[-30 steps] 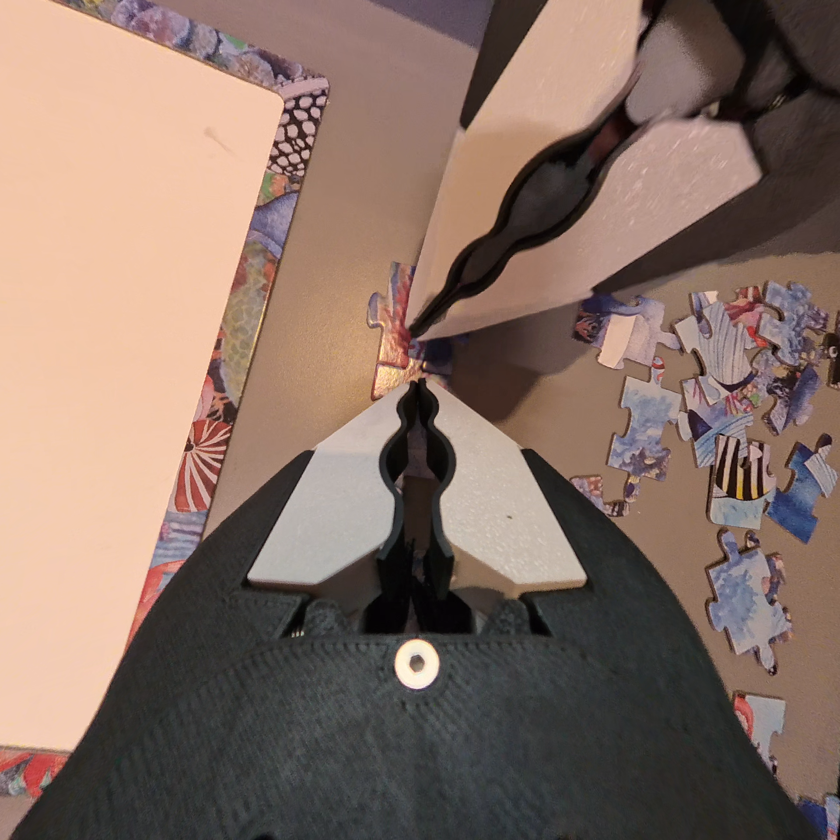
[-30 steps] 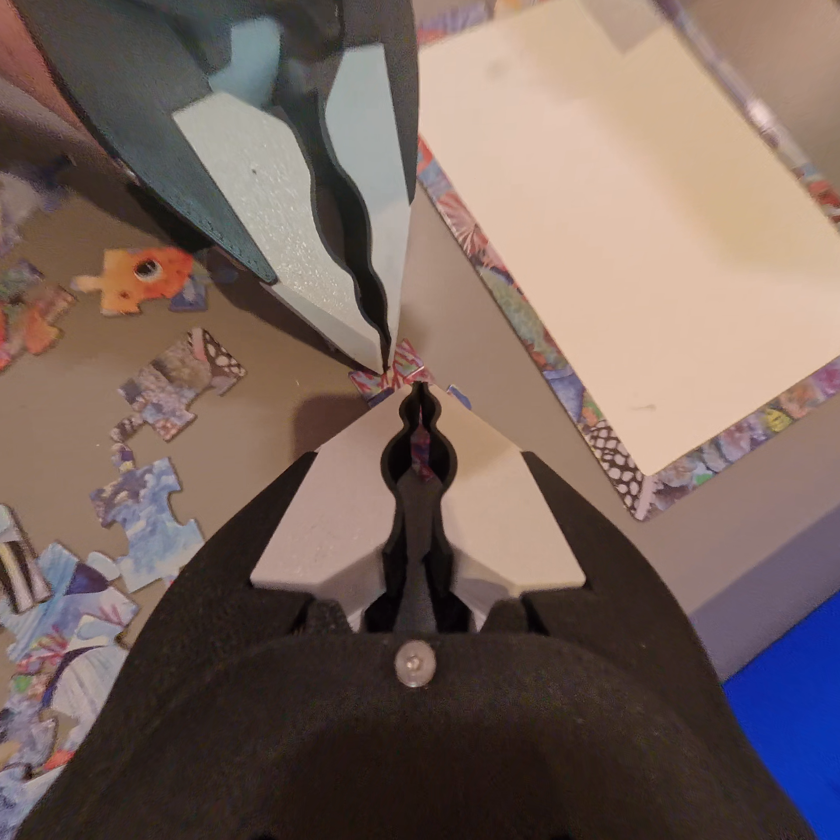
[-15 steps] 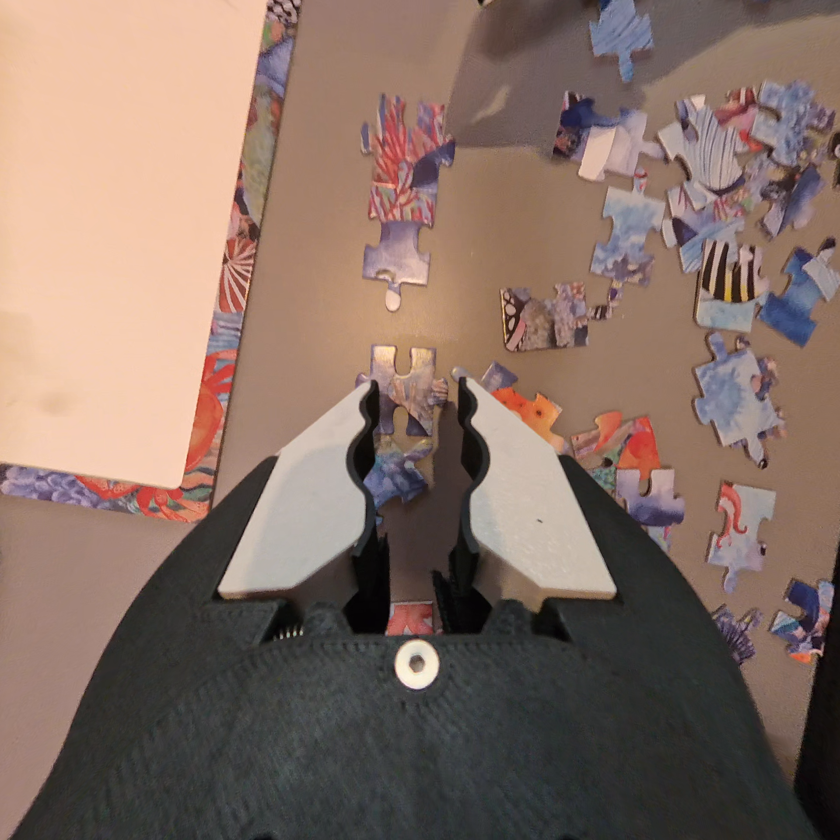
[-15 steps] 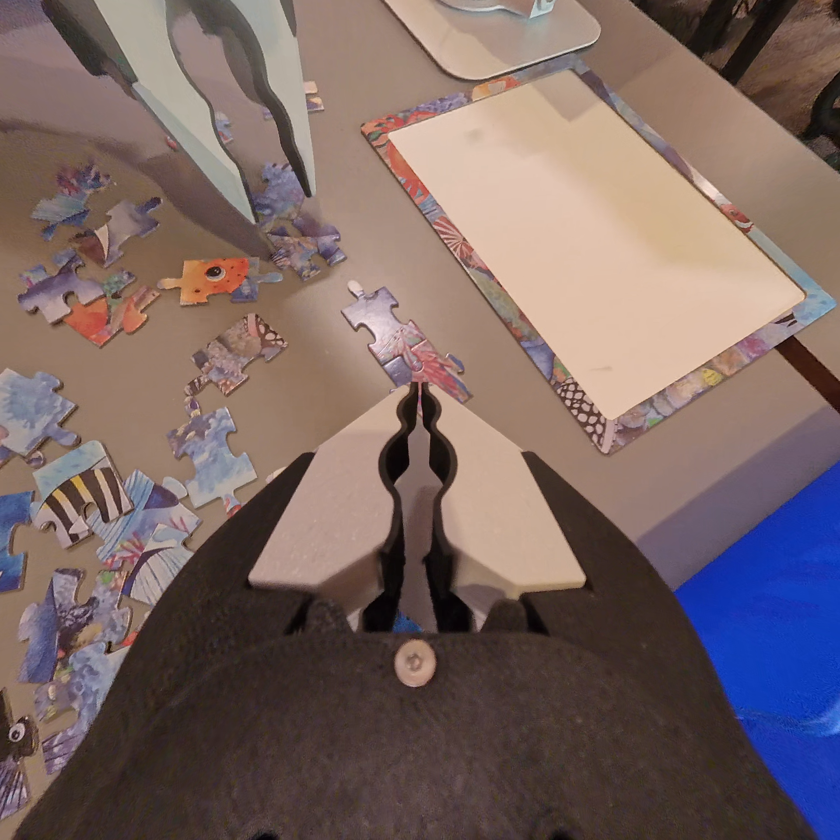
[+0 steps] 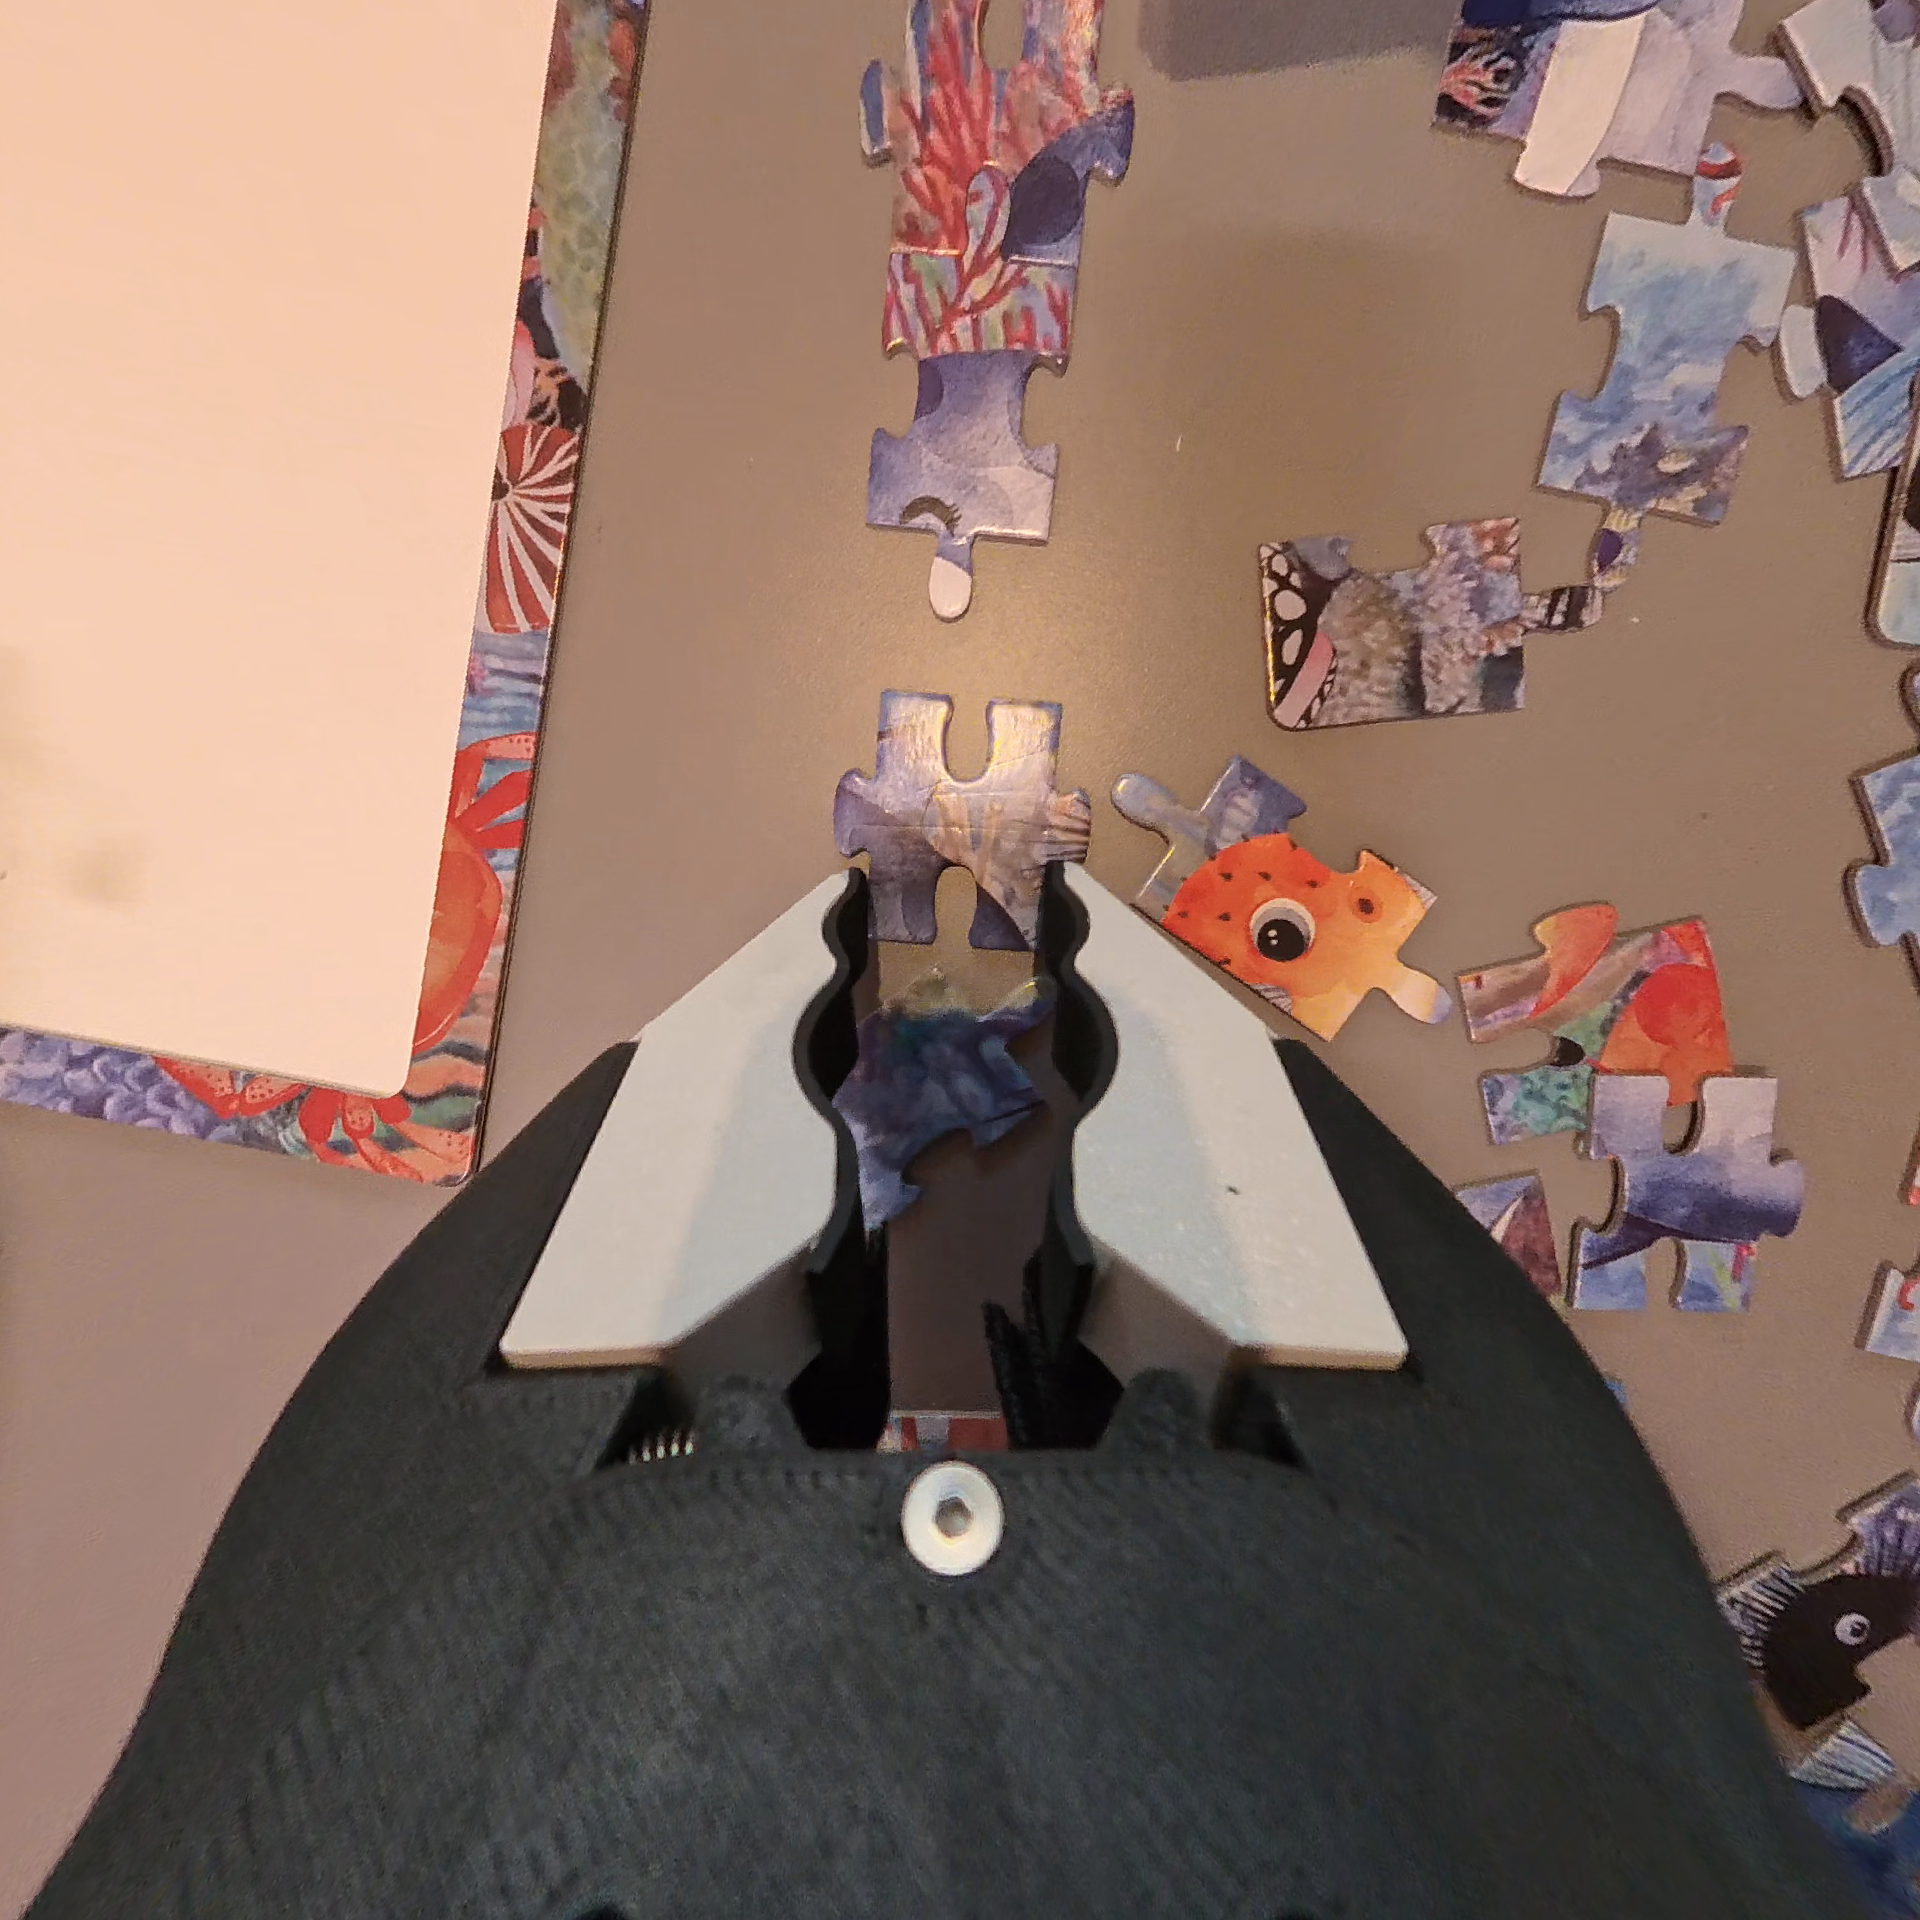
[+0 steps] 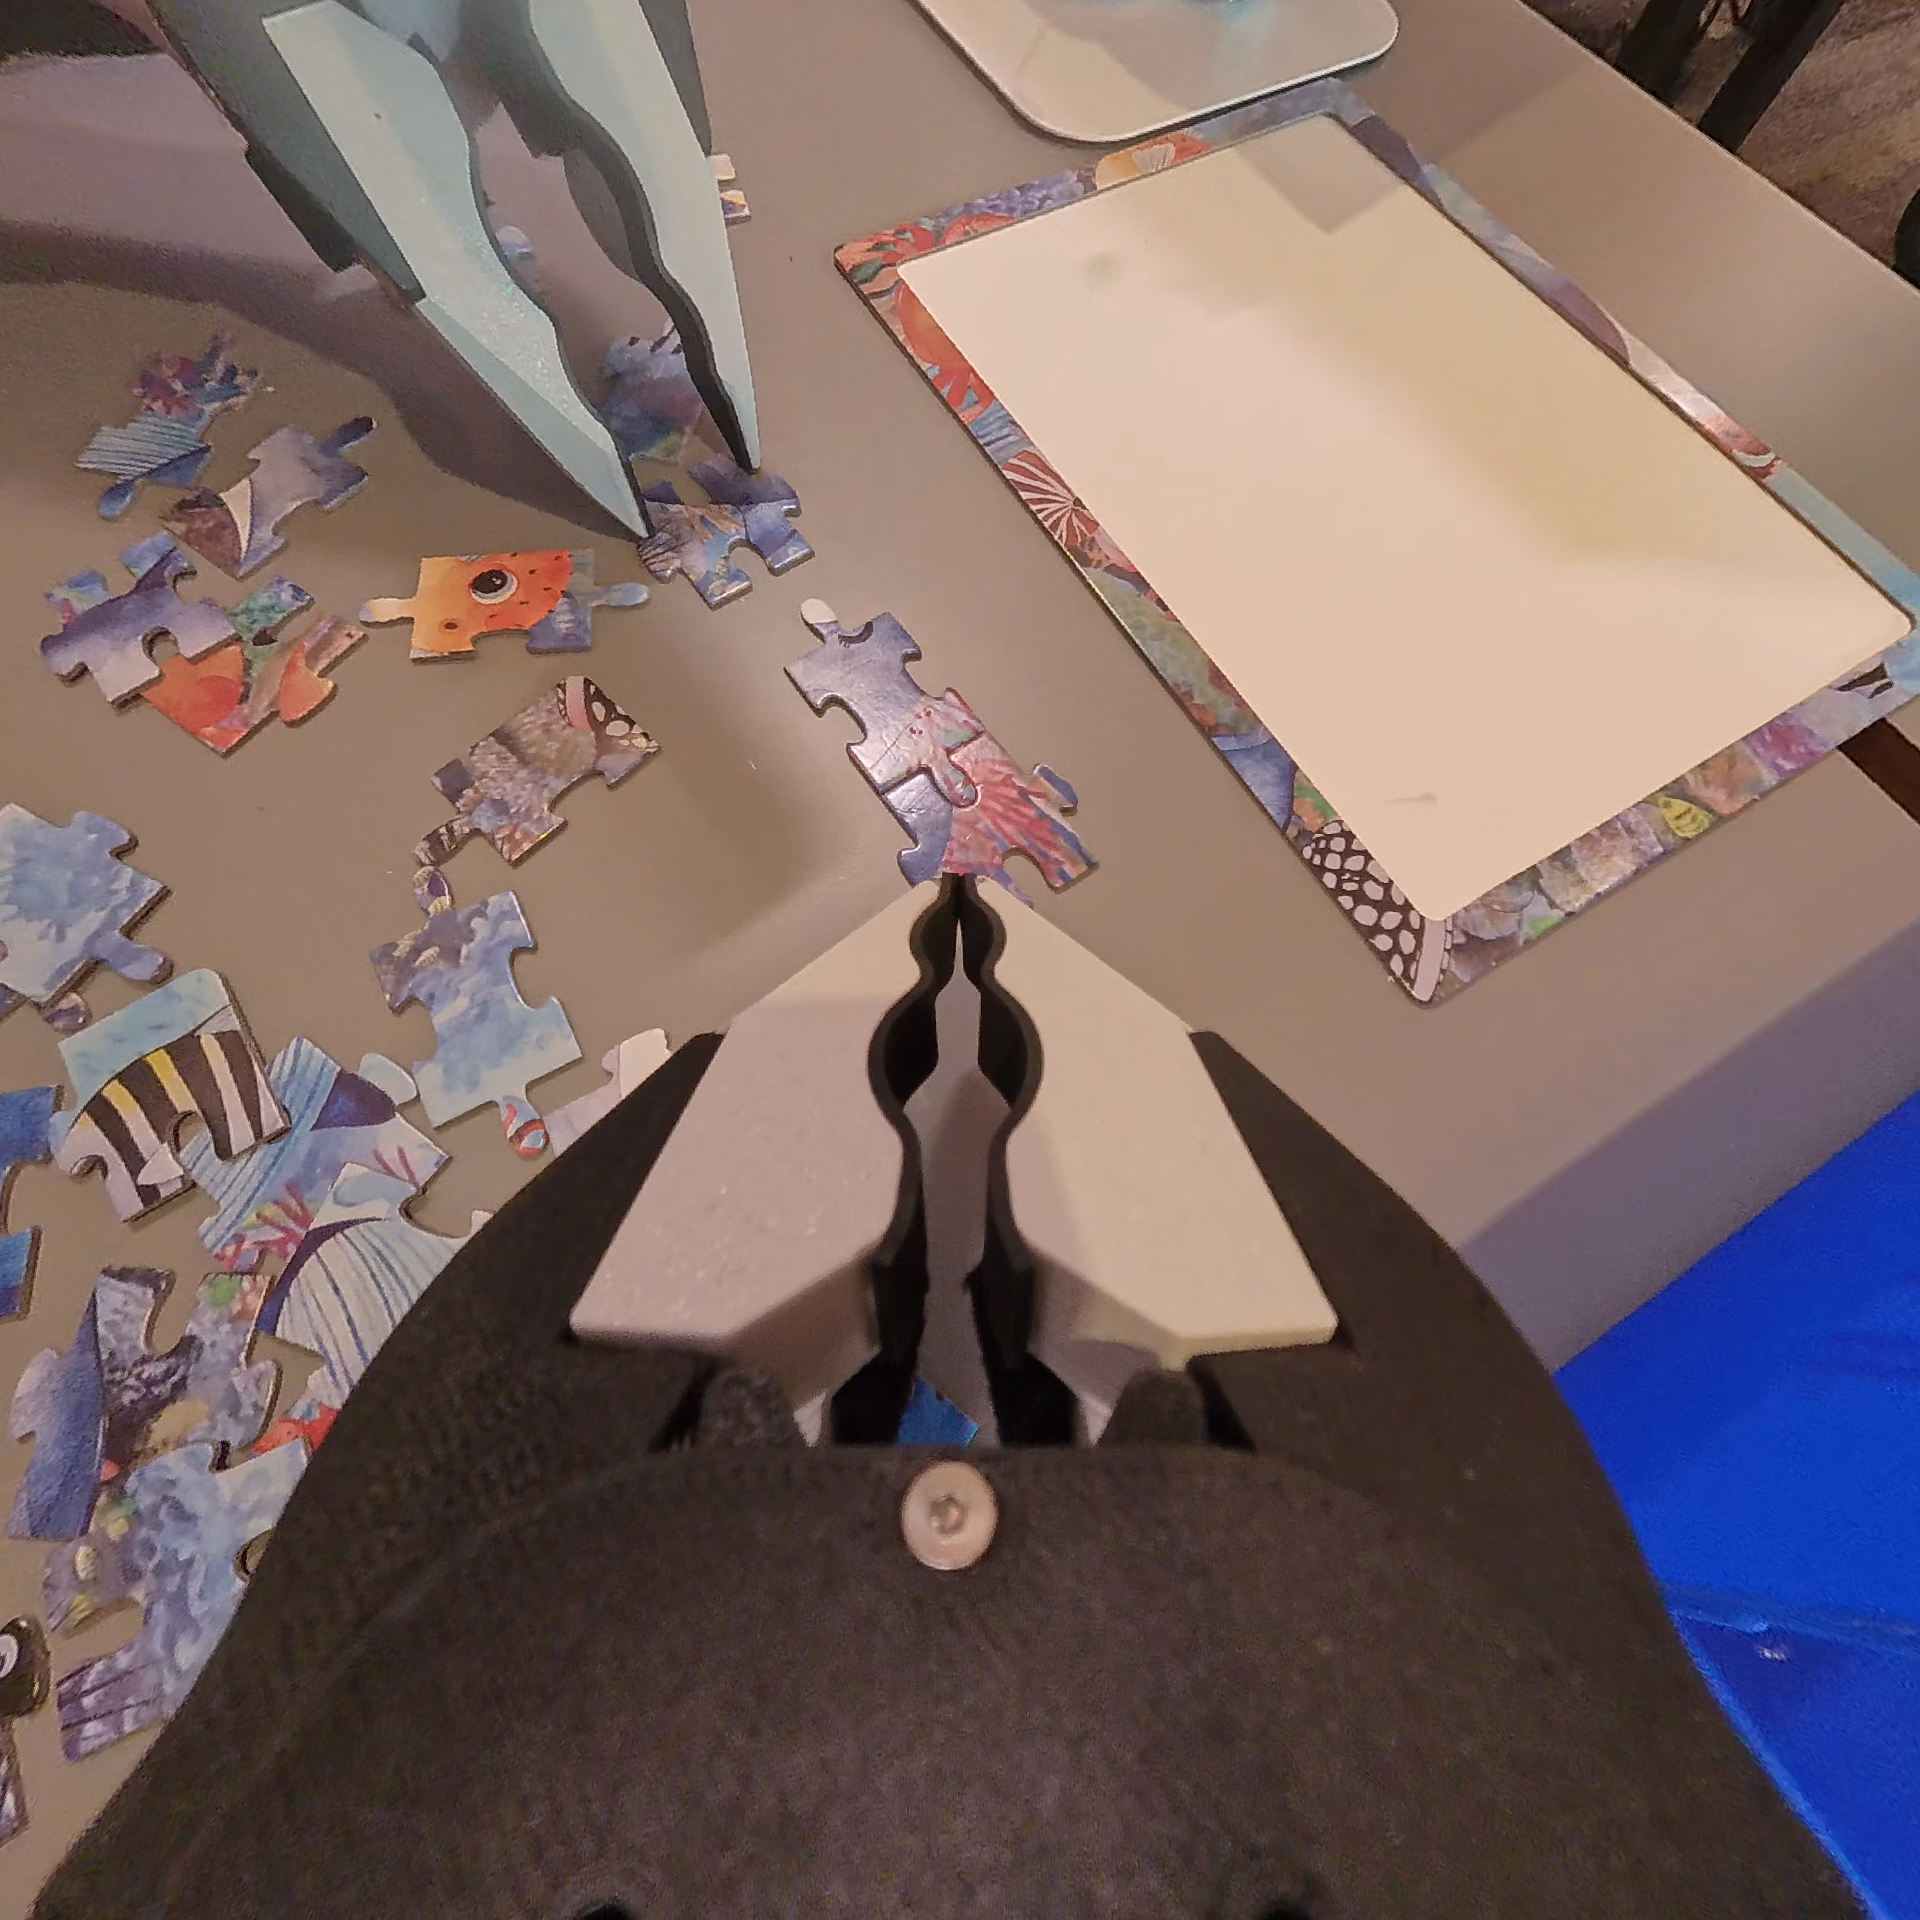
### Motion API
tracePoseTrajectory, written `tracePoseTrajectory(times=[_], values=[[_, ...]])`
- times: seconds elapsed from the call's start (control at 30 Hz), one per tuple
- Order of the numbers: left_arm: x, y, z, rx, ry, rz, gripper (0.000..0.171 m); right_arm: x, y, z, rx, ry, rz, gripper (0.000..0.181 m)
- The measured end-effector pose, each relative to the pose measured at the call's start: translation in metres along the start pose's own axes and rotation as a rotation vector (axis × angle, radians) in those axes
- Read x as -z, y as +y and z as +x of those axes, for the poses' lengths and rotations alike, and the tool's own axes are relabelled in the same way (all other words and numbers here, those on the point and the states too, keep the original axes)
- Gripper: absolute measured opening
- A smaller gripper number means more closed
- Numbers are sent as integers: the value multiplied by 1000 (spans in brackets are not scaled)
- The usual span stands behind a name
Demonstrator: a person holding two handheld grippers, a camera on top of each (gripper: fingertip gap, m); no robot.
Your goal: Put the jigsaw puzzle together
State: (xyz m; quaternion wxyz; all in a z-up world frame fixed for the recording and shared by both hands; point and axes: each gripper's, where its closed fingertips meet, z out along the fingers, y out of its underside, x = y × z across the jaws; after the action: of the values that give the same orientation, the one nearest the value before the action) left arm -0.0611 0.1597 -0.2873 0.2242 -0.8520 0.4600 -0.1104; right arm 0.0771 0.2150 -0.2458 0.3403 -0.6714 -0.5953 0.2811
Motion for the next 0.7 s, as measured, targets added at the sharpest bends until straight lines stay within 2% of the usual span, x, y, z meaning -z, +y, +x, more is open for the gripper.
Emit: tracePoseTrajectory(times=[0.17,0.37,0.47,0.6,0.7], values=[[0,-3,-2,-44,-56,9,32,1,-2,-1,7,-3,7,0],[14,-10,-5,-209,-240,36,32,1,-8,-6,15,-9,30,5],[25,-26,0,-316,-335,74,32,0,-17,-13,-18,-44,71,24],[32,-58,16,-464,-415,108,32,11,-40,-22,-103,-130,185,27],[29,-88,33,-563,-424,136,32,21,-51,-25,-175,-194,250,27]])
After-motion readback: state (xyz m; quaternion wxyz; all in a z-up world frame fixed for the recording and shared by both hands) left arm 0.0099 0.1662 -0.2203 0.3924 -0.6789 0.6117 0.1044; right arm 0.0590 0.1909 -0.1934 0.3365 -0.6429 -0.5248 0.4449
